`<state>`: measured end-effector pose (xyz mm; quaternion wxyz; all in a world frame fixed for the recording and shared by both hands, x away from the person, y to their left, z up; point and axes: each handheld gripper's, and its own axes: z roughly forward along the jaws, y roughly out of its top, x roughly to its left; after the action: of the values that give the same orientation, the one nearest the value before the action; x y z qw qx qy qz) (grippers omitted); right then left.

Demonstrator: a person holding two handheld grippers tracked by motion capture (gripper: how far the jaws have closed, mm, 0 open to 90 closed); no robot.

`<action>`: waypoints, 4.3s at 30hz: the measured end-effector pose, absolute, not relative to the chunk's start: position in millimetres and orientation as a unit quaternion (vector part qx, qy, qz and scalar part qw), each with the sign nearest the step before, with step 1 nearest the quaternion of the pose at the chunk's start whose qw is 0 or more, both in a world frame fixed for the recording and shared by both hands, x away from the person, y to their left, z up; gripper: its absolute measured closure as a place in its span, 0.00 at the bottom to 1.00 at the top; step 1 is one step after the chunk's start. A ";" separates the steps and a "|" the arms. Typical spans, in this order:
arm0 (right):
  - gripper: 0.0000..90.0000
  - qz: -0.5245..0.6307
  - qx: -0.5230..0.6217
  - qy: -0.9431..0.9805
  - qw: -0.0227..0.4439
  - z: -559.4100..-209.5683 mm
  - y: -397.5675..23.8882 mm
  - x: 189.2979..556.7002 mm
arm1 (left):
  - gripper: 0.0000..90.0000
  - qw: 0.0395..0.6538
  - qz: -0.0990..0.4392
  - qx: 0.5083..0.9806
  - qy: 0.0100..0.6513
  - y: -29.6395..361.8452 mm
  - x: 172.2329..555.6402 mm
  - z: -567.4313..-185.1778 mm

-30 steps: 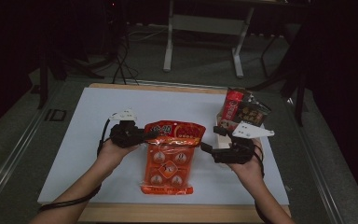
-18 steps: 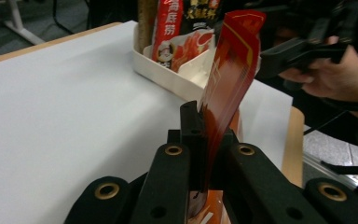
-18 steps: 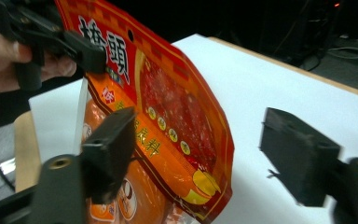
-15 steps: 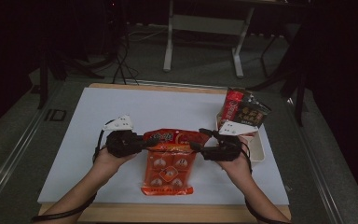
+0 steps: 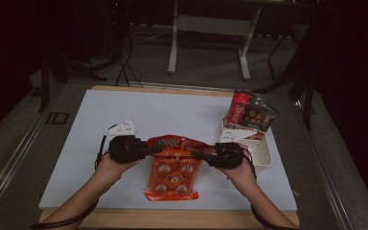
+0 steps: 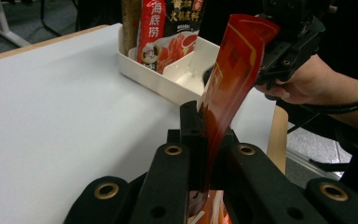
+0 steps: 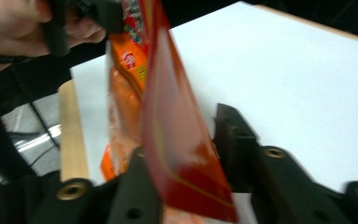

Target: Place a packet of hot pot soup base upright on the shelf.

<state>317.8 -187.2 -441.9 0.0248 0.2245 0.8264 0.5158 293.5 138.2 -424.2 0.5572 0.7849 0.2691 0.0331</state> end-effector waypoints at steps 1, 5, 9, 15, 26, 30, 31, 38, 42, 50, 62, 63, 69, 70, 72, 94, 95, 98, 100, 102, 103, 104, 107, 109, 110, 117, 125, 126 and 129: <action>0.89 0.514 0.221 0.829 0.020 -442.1 -187.0 317.6 | 0.99 0.556 0.036 0.786 0.268 137.5 293.2 -423.9; 0.97 0.503 0.216 0.837 0.016 -443.0 -185.7 316.8 | 0.99 0.551 0.042 0.789 0.269 135.7 293.5 -423.1; 0.99 0.498 0.217 0.839 0.019 -441.5 -185.2 315.9 | 0.99 0.547 0.044 0.791 0.271 134.2 293.0 -421.0; 1.00 0.500 0.209 0.840 0.016 -434.8 -187.6 310.8 | 0.99 0.549 0.039 0.793 0.260 134.8 289.7 -414.6; 1.00 0.521 0.188 0.831 0.049 -401.1 -190.8 295.8 | 0.98 0.575 0.054 0.781 0.236 137.6 280.0 -391.6; 1.00 0.528 0.186 0.826 0.065 -388.2 -191.2 295.0 | 0.95 0.591 0.054 0.771 0.232 139.9 282.1 -390.6; 1.00 0.528 0.183 0.826 0.069 -385.1 -191.1 294.6 | 0.93 0.595 0.052 0.767 0.233 140.7 283.0 -390.9; 1.00 0.532 0.165 0.825 0.094 -368.5 -190.8 292.2 | 0.56 0.635 0.033 0.728 0.257 148.9 286.1 -389.0; 1.00 0.529 0.171 0.826 0.096 -366.8 -192.4 295.0 | 0.33 0.621 0.074 0.731 0.273 150.0 283.3 -390.6; 1.00 0.550 0.180 0.809 0.100 -353.7 -200.1 297.6 | 0.02 0.592 0.074 0.747 0.293 149.3 284.0 -407.3; 1.00 0.577 0.196 0.780 0.143 -310.0 -220.7 308.9 | 0.01 0.608 0.063 0.743 0.274 155.7 276.9 -440.3; 1.00 0.579 0.198 0.777 0.148 -305.6 -224.0 310.4 | 0.01 0.607 0.070 0.744 0.270 156.5 275.4 -443.5; 1.00 0.585 0.213 0.762 0.178 -281.4 -246.6 317.4 | 0.01 0.603 0.093 0.746 0.267 162.9 268.3 -462.6; 1.00 0.585 0.217 0.760 0.183 -278.4 -251.0 318.3 | 0.01 0.599 0.094 0.748 0.270 165.1 267.1 -465.8; 1.00 0.586 0.224 0.755 0.191 -273.5 -260.3 320.3 | 0.01 0.602 0.095 0.745 0.272 168.6 265.1 -470.5; 1.00 0.552 0.316 0.749 0.187 -320.4 -332.5 327.0 | 0.01 0.595 0.097 0.740 0.299 181.9 257.6 -497.4; 1.00 0.551 0.319 0.748 0.185 -323.9 -333.8 328.0 | 0.01 0.596 0.095 0.739 0.300 181.9 258.0 -497.7; 1.00 0.547 0.328 0.749 0.182 -332.8 -336.0 330.9 | 0.01 0.596 0.095 0.738 0.301 182.2 258.7 -498.9; 1.00 0.548 0.331 0.748 0.175 -338.0 -337.0 333.2 | 0.01 0.595 0.095 0.738 0.303 182.9 259.3 -499.7; 1.00 0.547 0.333 0.748 0.172 -341.8 -337.3 334.8 | 0.01 0.597 0.093 0.736 0.305 183.6 259.5 -500.5; 1.00 0.547 0.335 0.748 0.169 -344.0 -337.4 335.6 | 0.01 0.596 0.095 0.737 0.305 183.9 259.5 -500.7; 1.00 0.550 0.337 0.746 0.164 -347.3 -337.6 336.9 | 0.01 0.597 0.094 0.736 0.305 184.1 259.6 -500.9; 1.00 0.550 0.337 0.746 0.163 -354.4 -336.4 338.5 | 0.01 0.594 0.095 0.737 0.307 184.7 259.9 -501.6; 1.00 0.546 0.344 0.747 0.157 -359.3 -335.9 340.9 | 0.01 0.596 0.092 0.736 0.309 184.8 260.2 -502.5; 1.00 0.545 0.347 0.748 0.155 -362.8 -335.2 342.1 | 0.01 0.595 0.092 0.736 0.309 185.1 260.3 -502.9; 1.00 0.556 0.363 0.735 0.136 -379.5 -339.7 346.4 | 0.01 0.596 0.089 0.734 0.315 186.0 261.9 -504.6; 1.00 0.568 0.380 0.719 0.130 -395.6 -355.9 344.0 | 0.01 0.594 0.089 0.735 0.313 185.2 262.1 -505.5; 1.00 0.568 0.382 0.718 0.129 -398.6 -357.5 344.0 | 0.01 0.595 0.089 0.735 0.314 185.7 262.4 -505.7; 1.00 0.569 0.386 0.715 0.128 -405.9 -362.3 343.5 | 0.01 0.597 0.087 0.732 0.317 186.2 262.6 -506.3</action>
<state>343.5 -362.3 -405.9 0.1276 0.3864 0.7147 0.5688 262.6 186.2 -506.3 0.5966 0.7321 0.3173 0.0868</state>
